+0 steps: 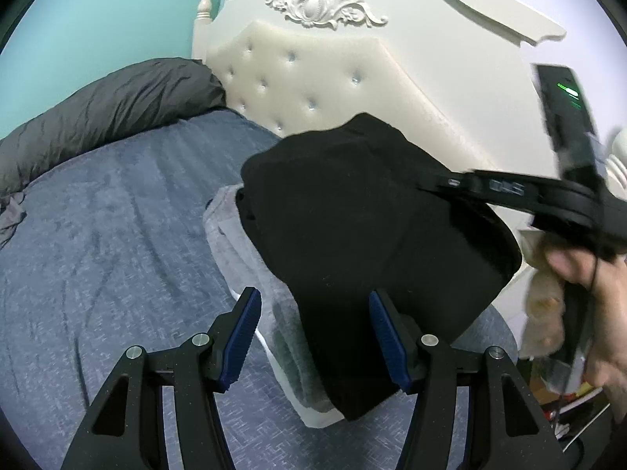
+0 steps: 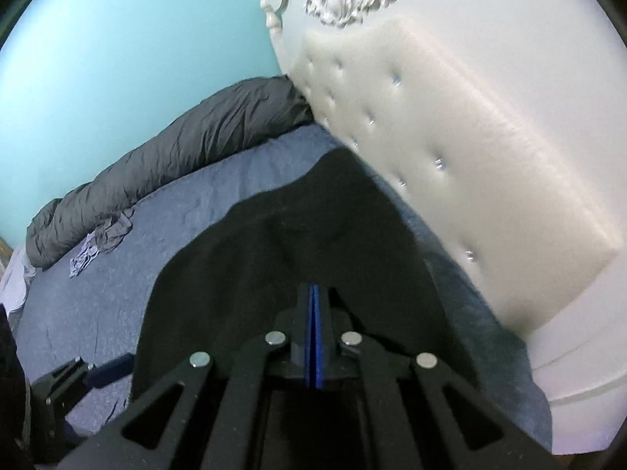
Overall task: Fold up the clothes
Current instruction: 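Press the sweatshirt flat on the stack with the right tool, then open the right tool and withdraw both tools from the stack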
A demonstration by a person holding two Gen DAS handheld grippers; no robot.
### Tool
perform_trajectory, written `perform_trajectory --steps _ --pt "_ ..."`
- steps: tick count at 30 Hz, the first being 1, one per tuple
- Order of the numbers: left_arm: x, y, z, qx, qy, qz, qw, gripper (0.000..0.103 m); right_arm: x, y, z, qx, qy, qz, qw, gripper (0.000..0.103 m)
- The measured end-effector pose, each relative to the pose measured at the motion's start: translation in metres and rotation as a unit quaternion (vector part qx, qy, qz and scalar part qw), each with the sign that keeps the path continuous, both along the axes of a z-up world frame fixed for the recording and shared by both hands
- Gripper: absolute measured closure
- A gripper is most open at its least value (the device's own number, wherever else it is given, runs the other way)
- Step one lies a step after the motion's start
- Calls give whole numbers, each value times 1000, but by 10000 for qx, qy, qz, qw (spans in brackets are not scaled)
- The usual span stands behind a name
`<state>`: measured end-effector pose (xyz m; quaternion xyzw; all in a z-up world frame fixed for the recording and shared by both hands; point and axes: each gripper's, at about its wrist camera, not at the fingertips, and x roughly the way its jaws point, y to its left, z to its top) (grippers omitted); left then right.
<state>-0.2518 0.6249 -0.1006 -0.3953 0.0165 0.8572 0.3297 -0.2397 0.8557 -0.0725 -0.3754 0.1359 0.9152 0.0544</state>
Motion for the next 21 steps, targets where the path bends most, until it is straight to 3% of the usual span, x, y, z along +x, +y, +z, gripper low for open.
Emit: perform_trajectory --steps 21 --pt "57 -17 57 -166 478 53 9987 41 98 9 39 -250 635 -295 9972 100"
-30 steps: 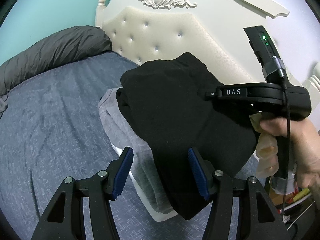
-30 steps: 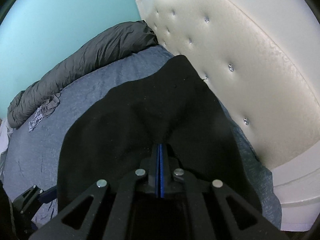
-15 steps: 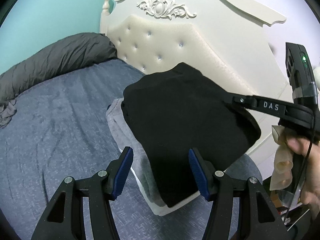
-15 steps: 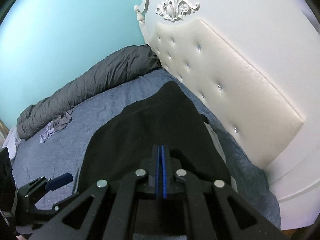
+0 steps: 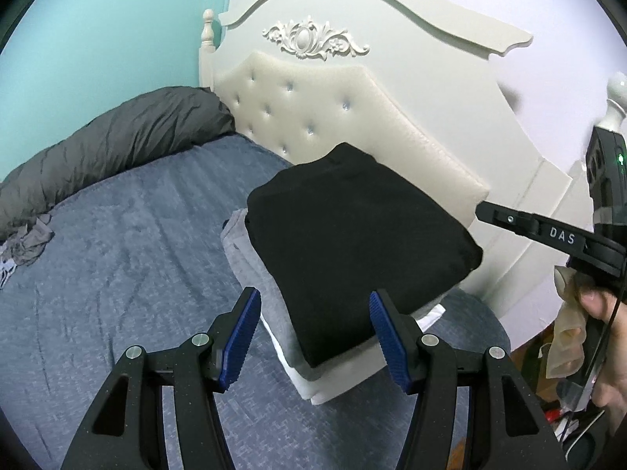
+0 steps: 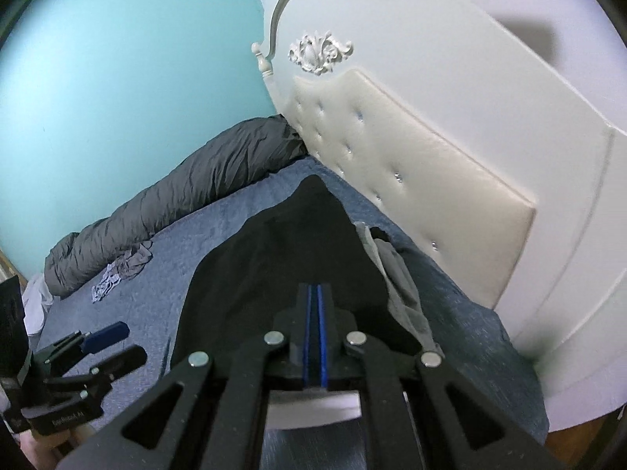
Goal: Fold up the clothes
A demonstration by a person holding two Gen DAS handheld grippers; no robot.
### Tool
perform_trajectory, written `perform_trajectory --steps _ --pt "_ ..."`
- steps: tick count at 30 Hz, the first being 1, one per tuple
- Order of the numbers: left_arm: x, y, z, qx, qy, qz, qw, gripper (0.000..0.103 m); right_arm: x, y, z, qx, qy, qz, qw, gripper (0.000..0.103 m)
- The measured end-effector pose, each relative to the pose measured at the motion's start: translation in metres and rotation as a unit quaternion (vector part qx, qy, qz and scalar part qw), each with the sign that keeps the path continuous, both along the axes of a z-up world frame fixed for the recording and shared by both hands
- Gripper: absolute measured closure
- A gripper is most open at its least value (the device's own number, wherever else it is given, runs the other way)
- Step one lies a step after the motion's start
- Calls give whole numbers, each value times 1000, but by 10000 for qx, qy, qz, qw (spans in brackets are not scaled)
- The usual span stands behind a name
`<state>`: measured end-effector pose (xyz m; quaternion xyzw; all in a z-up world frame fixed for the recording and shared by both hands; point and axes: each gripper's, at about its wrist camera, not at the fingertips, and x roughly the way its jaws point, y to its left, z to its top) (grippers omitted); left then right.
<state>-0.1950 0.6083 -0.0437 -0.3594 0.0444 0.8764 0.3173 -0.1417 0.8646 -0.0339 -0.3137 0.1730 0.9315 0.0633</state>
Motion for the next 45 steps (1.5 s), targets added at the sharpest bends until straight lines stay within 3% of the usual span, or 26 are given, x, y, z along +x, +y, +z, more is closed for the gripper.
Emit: perform_trajectory --steps 25,31,33,39,43,45 --pt "82 -49 71 228 547 -121 9982 32 96 -59 50 169 433 -27 9989 91" --pt "97 -66 80 279 633 -122 9975 26 116 -80 60 183 485 -48 9986 81" --pt "102 -72 82 295 670 -113 9973 23 123 -88 64 211 491 -52 9986 73" --pt "116 -87 86 288 721 -153 9969 19 144 -102 70 285 510 -172 9981 61" --pt "125 -98 88 344 739 -161 9965 16 157 -111 70 306 482 -233 9981 59" --pt "129 -104 88 377 731 -157 9965 14 164 -116 71 336 499 -248 9979 53"
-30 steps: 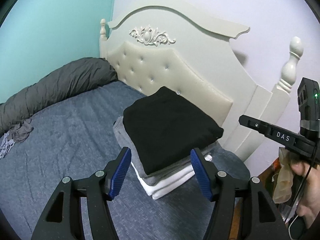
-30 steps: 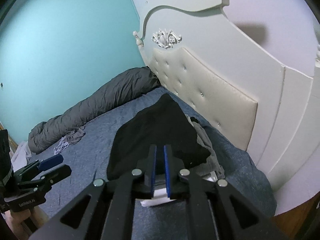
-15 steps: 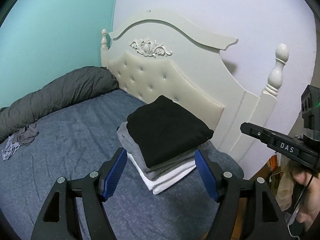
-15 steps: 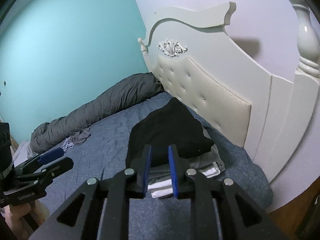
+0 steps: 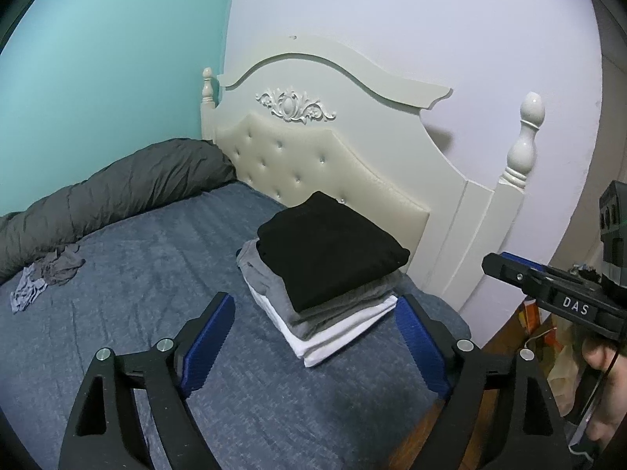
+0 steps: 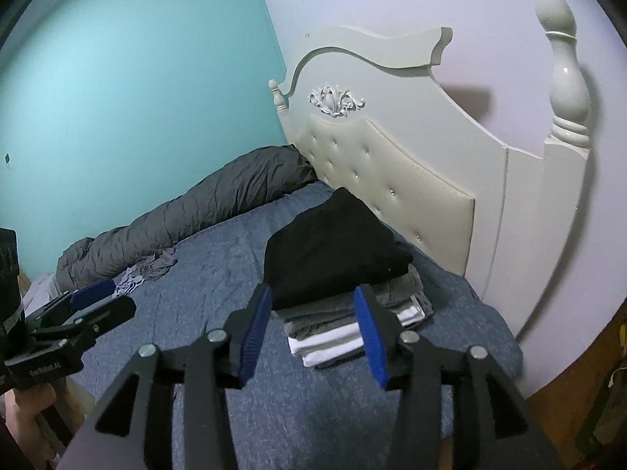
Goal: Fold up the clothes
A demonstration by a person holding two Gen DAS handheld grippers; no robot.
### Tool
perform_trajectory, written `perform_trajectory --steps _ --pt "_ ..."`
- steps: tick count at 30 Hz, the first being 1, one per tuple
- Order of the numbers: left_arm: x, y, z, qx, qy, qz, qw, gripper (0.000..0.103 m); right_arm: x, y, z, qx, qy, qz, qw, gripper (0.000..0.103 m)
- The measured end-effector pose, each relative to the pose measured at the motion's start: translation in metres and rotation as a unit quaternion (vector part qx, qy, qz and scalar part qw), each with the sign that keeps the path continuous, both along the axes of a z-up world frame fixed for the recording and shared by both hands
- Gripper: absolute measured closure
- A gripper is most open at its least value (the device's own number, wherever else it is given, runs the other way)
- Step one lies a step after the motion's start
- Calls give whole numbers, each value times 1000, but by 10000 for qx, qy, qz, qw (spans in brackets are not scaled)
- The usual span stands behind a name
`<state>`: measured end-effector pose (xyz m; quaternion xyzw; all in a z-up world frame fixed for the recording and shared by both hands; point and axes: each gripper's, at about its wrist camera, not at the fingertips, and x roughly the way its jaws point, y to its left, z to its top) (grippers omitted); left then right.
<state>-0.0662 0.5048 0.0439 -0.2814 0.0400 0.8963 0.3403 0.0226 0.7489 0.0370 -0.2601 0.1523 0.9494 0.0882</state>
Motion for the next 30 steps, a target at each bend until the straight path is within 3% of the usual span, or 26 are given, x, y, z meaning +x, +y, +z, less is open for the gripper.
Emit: perform_trajectory --steps 9,18,30 --pt "27 -24 -7 -28 152 -29 9999 8 35 -25 1 170 131 -221 9995 31" --pt "45 -47 -16 -53 223 27 9997 0 60 -51 -12 342 54 -355 9988 24" --pt "66 -68 -25 13 243 -1 9997 0 86 -76 -27 314 54 -446 9985 14"
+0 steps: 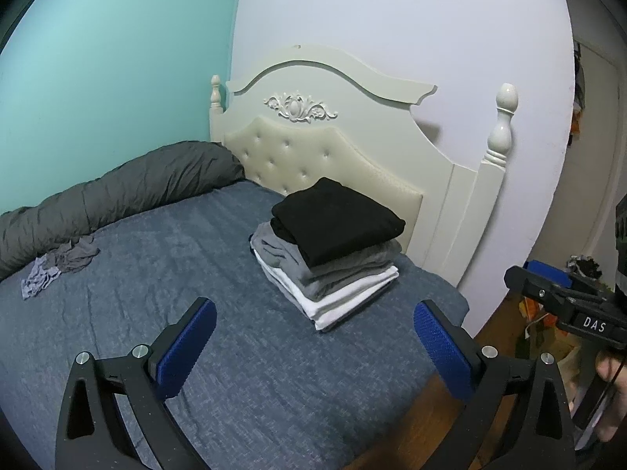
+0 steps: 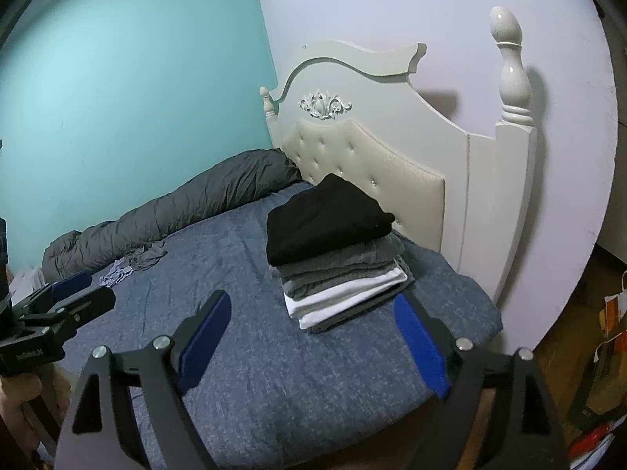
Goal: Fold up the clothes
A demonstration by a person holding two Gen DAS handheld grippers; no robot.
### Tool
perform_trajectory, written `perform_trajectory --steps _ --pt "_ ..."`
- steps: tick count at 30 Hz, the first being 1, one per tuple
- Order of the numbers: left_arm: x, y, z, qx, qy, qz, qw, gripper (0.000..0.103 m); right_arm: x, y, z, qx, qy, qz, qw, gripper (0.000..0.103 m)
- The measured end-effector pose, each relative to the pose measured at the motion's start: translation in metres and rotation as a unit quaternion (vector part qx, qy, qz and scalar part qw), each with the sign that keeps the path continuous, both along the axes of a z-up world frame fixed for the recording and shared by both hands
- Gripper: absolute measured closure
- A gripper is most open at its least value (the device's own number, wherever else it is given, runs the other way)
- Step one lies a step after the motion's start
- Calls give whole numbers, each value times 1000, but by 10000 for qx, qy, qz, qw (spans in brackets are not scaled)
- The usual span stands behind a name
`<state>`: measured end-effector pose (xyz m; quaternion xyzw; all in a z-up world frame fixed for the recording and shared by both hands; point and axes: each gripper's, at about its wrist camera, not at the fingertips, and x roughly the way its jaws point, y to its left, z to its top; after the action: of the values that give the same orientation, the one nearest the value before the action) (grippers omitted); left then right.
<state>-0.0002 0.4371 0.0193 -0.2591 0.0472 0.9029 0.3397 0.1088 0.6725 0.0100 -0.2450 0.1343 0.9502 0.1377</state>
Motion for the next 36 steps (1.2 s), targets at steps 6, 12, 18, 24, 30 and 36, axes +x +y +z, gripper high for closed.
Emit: perform_trajectory --steps 6,12,18,24,30,36 --pt "13 -7 -3 82 21 -20 10000 0 11 -11 -5 43 -8 -81 10000 8" --pt "27 -15 -5 112 116 -77 9998 0 24 -27 -8 170 5 -100 9998 4" --pt "38 -22 -7 113 153 -82 9998 0 33 -39 -8 185 75 -109 9997 1" --pt "45 -31 -10 149 67 -139 9998 0 40 -47 -10 225 82 -149 9996 1" --pt "52 -37 -13 101 95 -102 9999 0 48 -56 -11 318 107 -195 9992 1" --pt "55 -44 -14 145 72 -88 9998 0 54 -65 -12 432 140 -201 9988 1"
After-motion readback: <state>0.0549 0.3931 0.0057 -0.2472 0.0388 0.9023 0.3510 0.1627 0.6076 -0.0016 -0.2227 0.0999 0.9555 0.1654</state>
